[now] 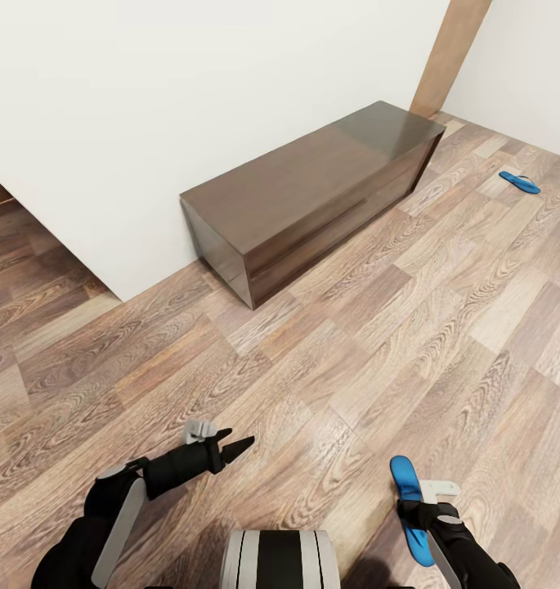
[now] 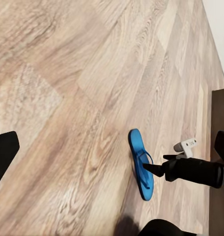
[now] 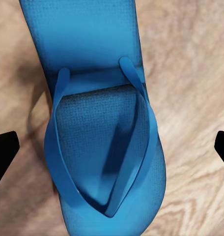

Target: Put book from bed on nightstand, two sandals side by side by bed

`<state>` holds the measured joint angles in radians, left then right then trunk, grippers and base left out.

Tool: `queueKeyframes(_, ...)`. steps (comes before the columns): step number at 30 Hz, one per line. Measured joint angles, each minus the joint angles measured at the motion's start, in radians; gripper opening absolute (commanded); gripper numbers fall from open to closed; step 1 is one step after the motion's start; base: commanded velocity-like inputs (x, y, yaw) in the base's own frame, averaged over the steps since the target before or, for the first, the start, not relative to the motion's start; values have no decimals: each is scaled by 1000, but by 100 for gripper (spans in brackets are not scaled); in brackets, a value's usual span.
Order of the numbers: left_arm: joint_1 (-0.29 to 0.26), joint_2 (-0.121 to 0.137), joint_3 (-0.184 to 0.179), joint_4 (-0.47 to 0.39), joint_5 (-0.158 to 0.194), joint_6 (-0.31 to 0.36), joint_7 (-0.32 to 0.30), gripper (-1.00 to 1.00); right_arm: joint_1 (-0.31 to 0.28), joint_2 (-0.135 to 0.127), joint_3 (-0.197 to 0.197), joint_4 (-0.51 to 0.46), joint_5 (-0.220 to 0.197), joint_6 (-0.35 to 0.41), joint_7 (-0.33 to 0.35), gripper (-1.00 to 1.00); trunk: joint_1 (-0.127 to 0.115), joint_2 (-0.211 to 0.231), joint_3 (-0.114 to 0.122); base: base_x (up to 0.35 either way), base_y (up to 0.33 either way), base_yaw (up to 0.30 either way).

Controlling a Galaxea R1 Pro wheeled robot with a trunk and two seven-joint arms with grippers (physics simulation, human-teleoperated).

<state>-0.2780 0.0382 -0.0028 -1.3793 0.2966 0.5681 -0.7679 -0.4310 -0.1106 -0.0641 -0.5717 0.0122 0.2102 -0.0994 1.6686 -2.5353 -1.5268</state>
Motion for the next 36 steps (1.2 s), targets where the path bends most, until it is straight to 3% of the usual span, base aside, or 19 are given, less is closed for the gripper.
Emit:
queueKeyframes(4, 1, 0, -1, 6, -1, 0, 3, 100, 0, 0, 0, 0, 0, 0, 0, 100, 0, 0, 0, 0, 0, 0)
queueKeyframes(18, 1, 0, -1, 13, -2, 0, 3, 100, 0, -1, 0, 0, 0, 0, 0, 100, 6, -3, -54, 0, 0, 0)
queueKeyframes(31, 1, -1, -1, 13, -2, 0, 3, 100, 0, 0, 0, 0, 0, 0, 0, 100, 6, -3, -54, 0, 0, 0)
queueKeyframes(36, 1, -1, -1, 13, -2, 0, 3, 100, 0, 0, 0, 0, 0, 0, 0, 100, 9, -4, -73, 0, 0, 0)
